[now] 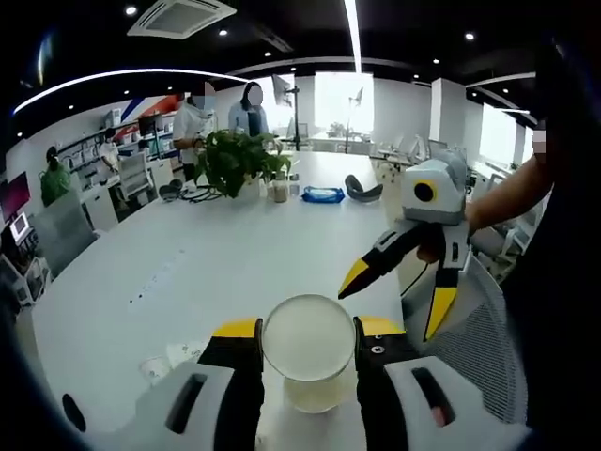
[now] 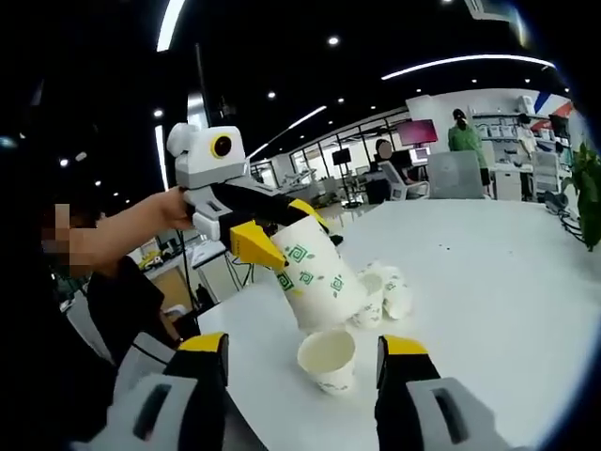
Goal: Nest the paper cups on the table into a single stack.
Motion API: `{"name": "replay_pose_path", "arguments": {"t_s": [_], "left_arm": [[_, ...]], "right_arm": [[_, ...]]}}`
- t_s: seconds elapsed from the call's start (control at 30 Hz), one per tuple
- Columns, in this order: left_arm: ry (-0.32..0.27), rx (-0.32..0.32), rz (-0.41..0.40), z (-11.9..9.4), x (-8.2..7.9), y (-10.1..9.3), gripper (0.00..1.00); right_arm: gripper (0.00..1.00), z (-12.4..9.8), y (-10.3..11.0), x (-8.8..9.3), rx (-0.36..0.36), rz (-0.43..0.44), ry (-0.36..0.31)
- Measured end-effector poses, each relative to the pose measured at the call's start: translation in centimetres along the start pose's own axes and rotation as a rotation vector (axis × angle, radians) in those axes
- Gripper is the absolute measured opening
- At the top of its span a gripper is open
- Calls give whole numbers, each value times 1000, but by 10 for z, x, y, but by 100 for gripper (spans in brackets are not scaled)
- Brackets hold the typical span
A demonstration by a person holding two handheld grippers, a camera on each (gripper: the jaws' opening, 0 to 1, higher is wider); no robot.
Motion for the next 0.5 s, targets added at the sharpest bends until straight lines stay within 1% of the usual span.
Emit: {"name": "replay_pose_path", "arguments": {"t_s": [0.13, 0.37, 0.5], "left_arm": [[-2, 18, 1, 0, 2, -5, 36], [-54, 65, -19, 1, 0, -12, 36], [-58, 81, -17, 4, 2, -14, 36]], "right_arm": [[59, 2, 1, 1, -18, 20, -3], [57, 7, 5, 3, -64, 50, 11], [54, 7, 8, 3, -92, 72, 10]]}}
Point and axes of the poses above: the point that each gripper's makers call its tool centre point, and the gripper's own axes: z roughly forward along the fingers, y roughly to its left, x roughly out of its underside, the point moved 8 cm from there along -z, roughly backward along the fingers, and after that the axes turned 9 degrees about x, right-handed, at the moved point
